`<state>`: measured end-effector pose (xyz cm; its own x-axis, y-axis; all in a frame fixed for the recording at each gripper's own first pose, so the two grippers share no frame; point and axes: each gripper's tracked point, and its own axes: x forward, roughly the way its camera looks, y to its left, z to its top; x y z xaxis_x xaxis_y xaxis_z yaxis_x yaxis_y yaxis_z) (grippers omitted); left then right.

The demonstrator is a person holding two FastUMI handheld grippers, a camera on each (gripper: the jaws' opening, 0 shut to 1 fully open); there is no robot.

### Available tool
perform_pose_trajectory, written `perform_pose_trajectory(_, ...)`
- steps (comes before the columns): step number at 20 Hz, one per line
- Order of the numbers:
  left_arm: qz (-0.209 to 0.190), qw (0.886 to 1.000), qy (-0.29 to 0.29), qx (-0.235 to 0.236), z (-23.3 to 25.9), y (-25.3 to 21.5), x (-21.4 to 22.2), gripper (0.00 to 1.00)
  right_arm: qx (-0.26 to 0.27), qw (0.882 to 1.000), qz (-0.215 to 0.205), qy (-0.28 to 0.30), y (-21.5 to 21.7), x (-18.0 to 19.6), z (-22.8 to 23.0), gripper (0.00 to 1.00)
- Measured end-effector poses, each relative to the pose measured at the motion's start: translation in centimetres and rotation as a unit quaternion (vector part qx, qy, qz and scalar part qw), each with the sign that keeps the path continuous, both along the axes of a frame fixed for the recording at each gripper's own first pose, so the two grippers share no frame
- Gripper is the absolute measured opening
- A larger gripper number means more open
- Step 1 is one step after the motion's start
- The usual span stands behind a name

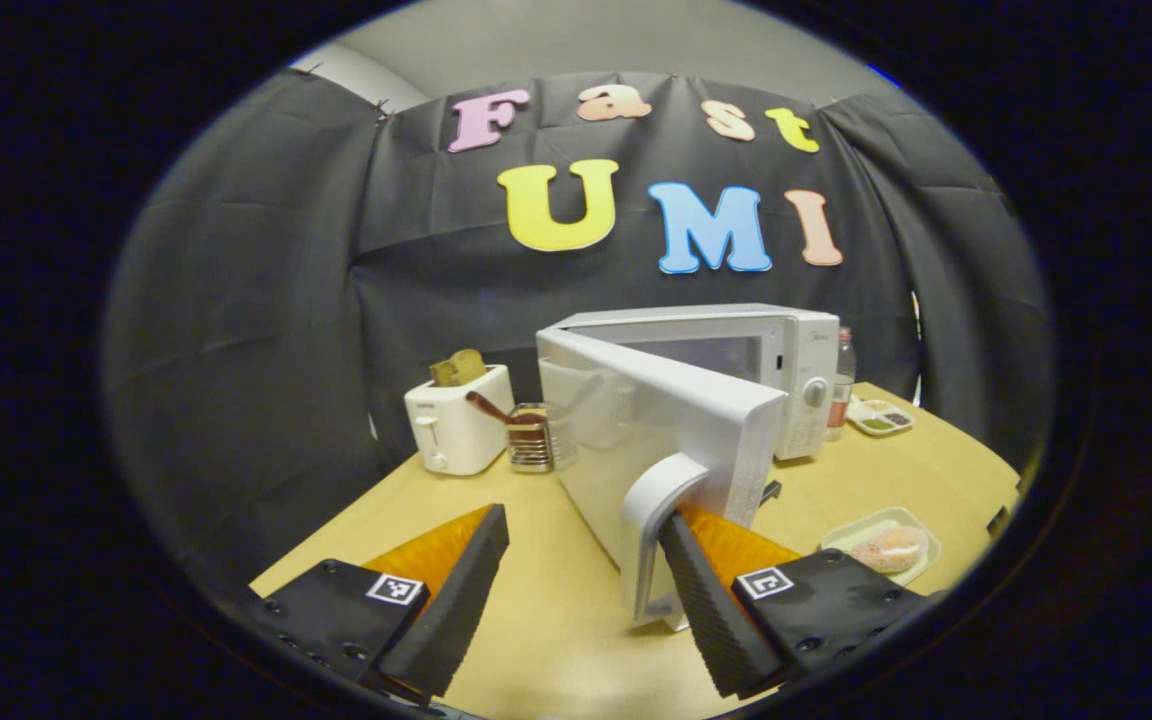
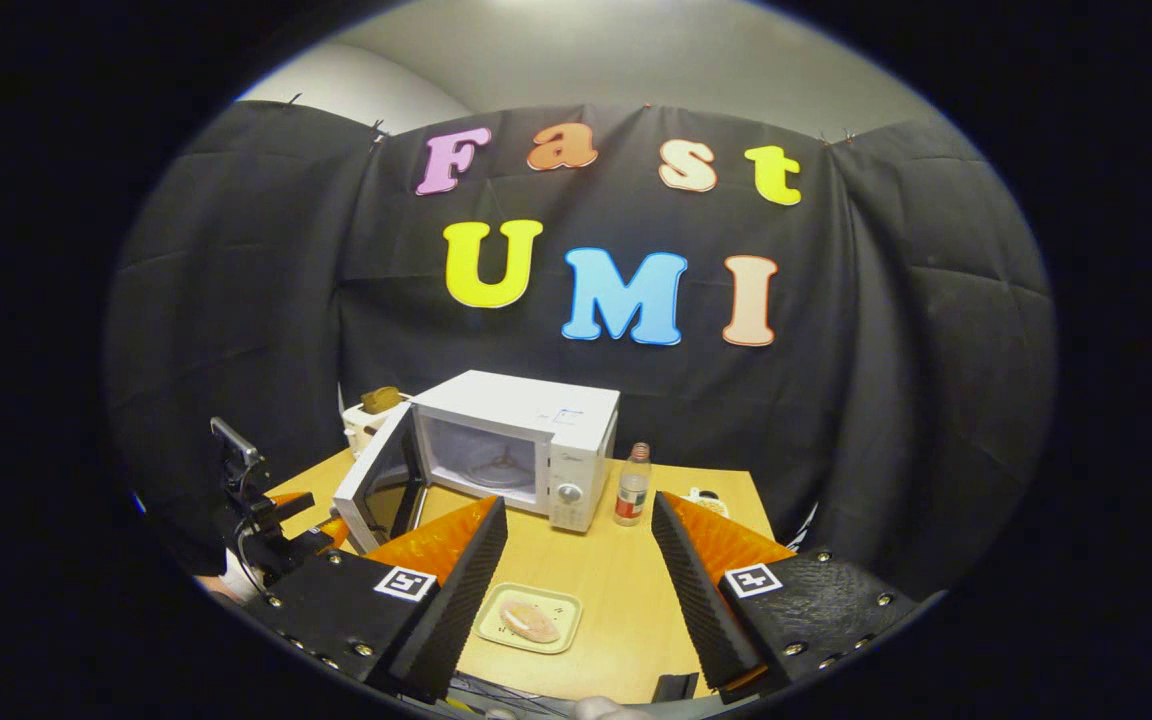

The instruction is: Open the microwave oven with the left hand, put the food in, and close the microwave oven.

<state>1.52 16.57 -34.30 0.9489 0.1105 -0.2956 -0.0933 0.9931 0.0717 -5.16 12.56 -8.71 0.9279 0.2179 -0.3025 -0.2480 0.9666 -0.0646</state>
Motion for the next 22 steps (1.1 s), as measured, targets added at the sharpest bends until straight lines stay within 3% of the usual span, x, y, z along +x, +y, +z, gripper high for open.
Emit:
perform_pose_trajectory(3,0.034,0.999,0.007,0.002,-0.2,4.5,-2.2,0.95,-0.008,1.0,0.027,0.007,2.2,-0.5,-1.4,0.89)
perform_pose_trajectory(7,0.088,0.996,-0.015,0.007,1.7,10.6,-4.5,0.95,-0.006,0.999,0.045,0.02,3.7,-0.9,-3.2,0.89)
perform_pose_trajectory(8,0.094,0.995,-0.019,0.011,2.3,11.6,-4.8,1.0,-0.008,0.999,0.048,0.022,3.9,-1.0,-3.7,0.89)
perform_pose_trajectory(10,0.099,0.995,-0.018,0.019,2.9,12.3,-5.4,0.99,-0.017,0.998,0.055,0.027,4.0,-0.8,-4.9,0.89)
perform_pose_trajectory(14,0.099,0.994,-0.025,0.034,4.7,11.2,-6.9,0.96,-0.038,0.995,0.081,0.046,3.8,-0.5,-8.8,0.89)
perform_pose_trajectory(16,0.099,0.994,-0.023,0.036,5.4,9.9,-8.2,1.0,-0.058,0.991,0.105,0.067,3.5,-0.6,-12.6,0.89)
perform_pose_trajectory(22,0.085,0.995,-0.054,0.018,12.2,3.6,-11.4,1.0,-0.097,0.971,0.147,0.161,1.6,-0.2,-24.8,0.89)
